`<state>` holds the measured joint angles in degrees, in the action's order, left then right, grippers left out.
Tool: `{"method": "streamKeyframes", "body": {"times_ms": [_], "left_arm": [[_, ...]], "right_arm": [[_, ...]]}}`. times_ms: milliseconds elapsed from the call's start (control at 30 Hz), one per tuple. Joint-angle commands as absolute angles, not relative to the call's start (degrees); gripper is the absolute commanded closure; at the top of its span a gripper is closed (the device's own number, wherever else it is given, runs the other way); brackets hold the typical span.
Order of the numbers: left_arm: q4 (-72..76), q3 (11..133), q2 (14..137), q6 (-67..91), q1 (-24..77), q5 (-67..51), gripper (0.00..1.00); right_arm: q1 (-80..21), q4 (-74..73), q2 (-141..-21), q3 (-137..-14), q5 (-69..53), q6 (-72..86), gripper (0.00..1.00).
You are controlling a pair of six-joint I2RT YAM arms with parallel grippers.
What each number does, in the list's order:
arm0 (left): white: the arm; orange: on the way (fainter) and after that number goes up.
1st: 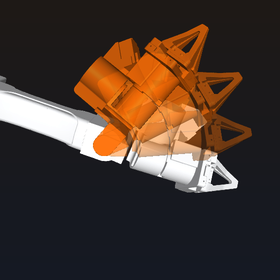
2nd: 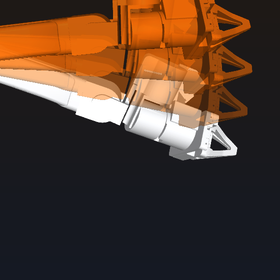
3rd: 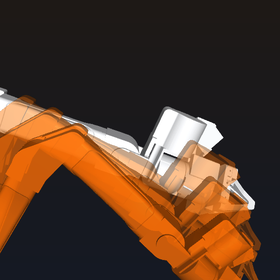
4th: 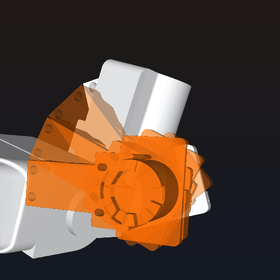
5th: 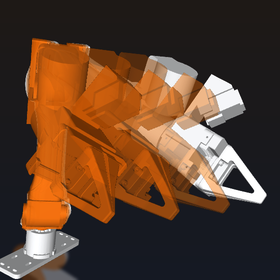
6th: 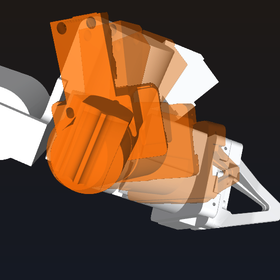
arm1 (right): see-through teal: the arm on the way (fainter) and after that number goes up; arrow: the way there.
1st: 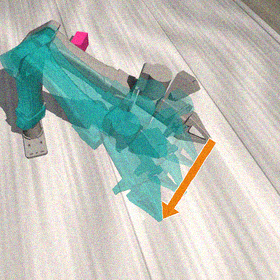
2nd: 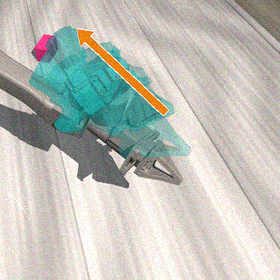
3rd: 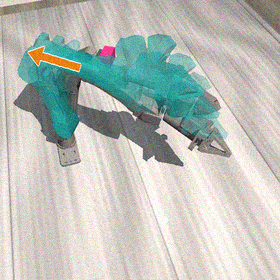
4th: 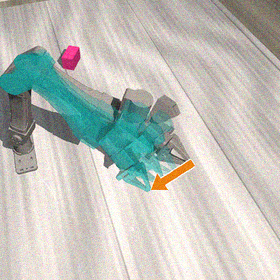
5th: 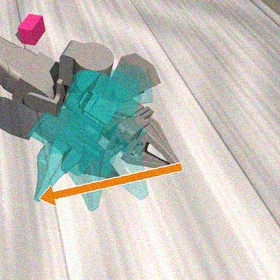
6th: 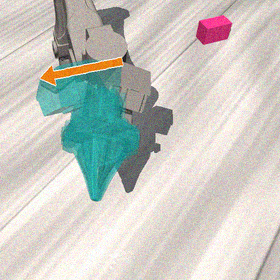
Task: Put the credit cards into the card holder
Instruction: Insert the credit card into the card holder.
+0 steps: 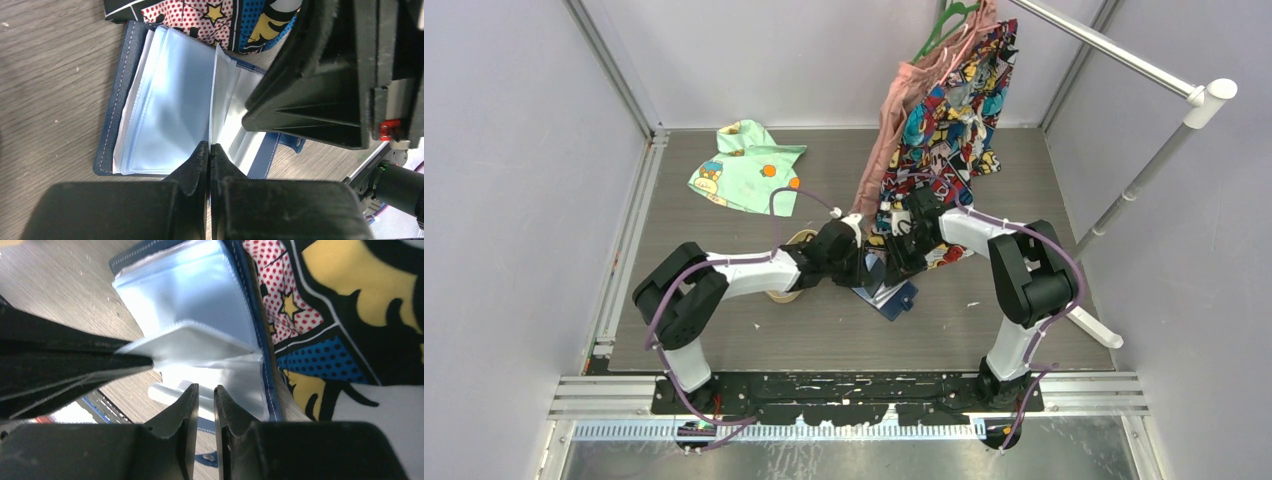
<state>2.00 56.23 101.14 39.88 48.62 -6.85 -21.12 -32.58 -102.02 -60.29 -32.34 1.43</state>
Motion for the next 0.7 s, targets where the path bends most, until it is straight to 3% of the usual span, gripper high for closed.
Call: {"method": "streamKeyframes", "body": {"times_ms": [0, 233, 467, 667], "left_arm": [[2.5, 54.0, 97.4, 41.1, 48.7, -1.0, 1.0], [0.2, 52.5, 93.9, 43.0, 50.1, 6.7, 1.0], [1.5, 54.4, 96.9, 41.8, 51.4, 1.2, 1.0], [1.1, 54.8, 97.6, 41.9, 51.4, 0.3, 1.0]], "right_arm": [[-21.4, -40.3, -101.5, -63.2, -32.5, -7.3, 0.77], [-23.2, -43.5, -101.8, -63.6, -32.1, -11.3, 0.77], [-23.8, -45.6, -106.4, -66.6, -30.8, -10.9, 0.77], [-19.4, -44.6, -99.2, -65.1, -47.9, -13.5, 0.75]]}}
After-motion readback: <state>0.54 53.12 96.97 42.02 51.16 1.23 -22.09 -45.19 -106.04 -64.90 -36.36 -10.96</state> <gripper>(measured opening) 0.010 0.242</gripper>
